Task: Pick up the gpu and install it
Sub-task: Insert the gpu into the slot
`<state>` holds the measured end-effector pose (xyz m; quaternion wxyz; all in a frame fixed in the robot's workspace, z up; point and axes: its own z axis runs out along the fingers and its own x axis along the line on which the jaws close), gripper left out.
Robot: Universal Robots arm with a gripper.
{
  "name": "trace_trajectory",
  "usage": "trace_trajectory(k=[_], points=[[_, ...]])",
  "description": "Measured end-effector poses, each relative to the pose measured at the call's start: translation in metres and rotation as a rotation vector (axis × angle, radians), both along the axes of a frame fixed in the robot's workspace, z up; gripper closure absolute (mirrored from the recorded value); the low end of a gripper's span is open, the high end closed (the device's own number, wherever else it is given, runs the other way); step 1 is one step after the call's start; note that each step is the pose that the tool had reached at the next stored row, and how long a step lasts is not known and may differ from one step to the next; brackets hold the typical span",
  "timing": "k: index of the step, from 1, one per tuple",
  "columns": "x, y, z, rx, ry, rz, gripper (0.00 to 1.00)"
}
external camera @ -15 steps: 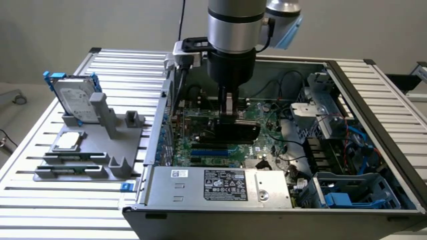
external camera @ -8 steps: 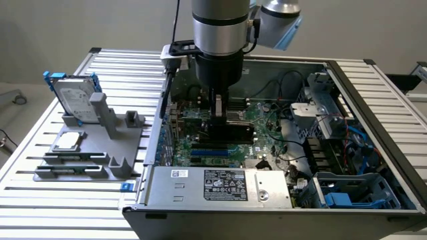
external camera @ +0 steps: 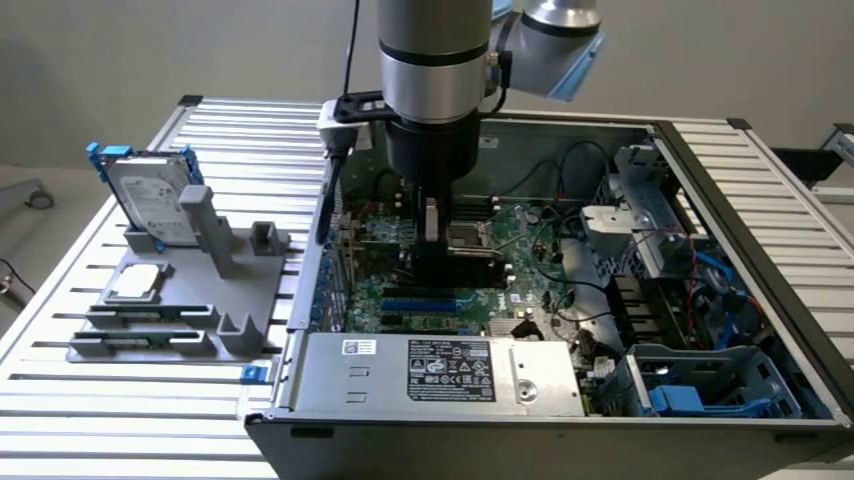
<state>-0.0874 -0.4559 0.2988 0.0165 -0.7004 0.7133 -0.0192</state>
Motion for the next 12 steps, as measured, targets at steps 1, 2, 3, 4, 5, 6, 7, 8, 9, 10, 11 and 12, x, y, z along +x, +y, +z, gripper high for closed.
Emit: trace_trajectory(k=[1,2,3,4,5,6,7,8,9,10,11,12], points=[[-0.0001,0.0000,-0.0008,-0.0001,0.0001,0.000,0.74],[-0.0001,-0.0001,-0.0008,-0.0002,0.0001,0.000,0.74],[-0.0001,-0.0001,-0.0008,-0.0002,0.0001,0.000,0.74],[-0.0001,-0.0001,-0.0009,-0.0003,0.0002,0.000,0.74],[-0.0007,-0.0001,-0.0017,0.0002,-0.0001,0.000,0.74],[-0.0019,-0.0001,-0.0029,0.0002,-0.0001,0.000,0.74],[-0.0029,-0.0002,-0.0041,0.0000,-0.0001,0.000,0.74],[-0.0038,-0.0003,-0.0051,0.0000,-0.0001,0.000,0.74],[-0.0044,-0.0004,-0.0060,0.0000,-0.0001,0.000,0.74],[-0.0047,-0.0004,-0.0067,0.0000,-0.0001,0.000,0.74],[-0.0051,-0.0004,-0.0073,0.0000,0.0000,0.000,0.74],[-0.0053,-0.0004,-0.0081,0.0000,-0.0001,0.000,0.74]])
